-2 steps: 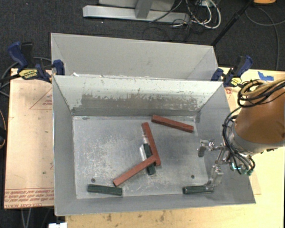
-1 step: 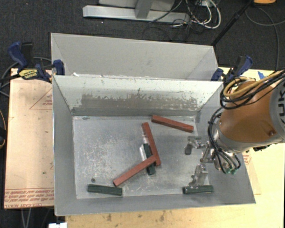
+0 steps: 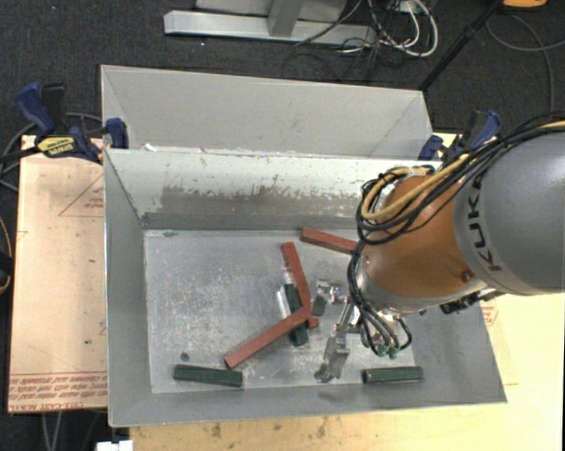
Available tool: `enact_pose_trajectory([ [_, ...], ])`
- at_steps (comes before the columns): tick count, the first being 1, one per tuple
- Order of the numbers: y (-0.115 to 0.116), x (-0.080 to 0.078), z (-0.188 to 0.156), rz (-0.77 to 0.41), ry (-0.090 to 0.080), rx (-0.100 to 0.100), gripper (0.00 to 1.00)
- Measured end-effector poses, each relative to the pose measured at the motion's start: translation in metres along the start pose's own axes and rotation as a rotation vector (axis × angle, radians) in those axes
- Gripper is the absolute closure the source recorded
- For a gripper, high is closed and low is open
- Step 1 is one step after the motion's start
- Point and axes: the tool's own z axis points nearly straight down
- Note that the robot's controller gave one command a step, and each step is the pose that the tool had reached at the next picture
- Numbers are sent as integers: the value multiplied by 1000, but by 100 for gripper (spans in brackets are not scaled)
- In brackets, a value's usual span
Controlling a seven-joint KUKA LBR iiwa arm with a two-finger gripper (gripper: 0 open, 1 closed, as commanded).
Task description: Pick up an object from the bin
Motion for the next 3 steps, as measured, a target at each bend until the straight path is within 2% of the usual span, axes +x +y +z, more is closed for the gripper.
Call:
enact_pose_trajectory([
  [1,43,-5,75,-51,-10,0,0],
  [2,70,-32,73,-77,-7,2,0],
  [3,107,-2,73,-89,-6,2,0],
])
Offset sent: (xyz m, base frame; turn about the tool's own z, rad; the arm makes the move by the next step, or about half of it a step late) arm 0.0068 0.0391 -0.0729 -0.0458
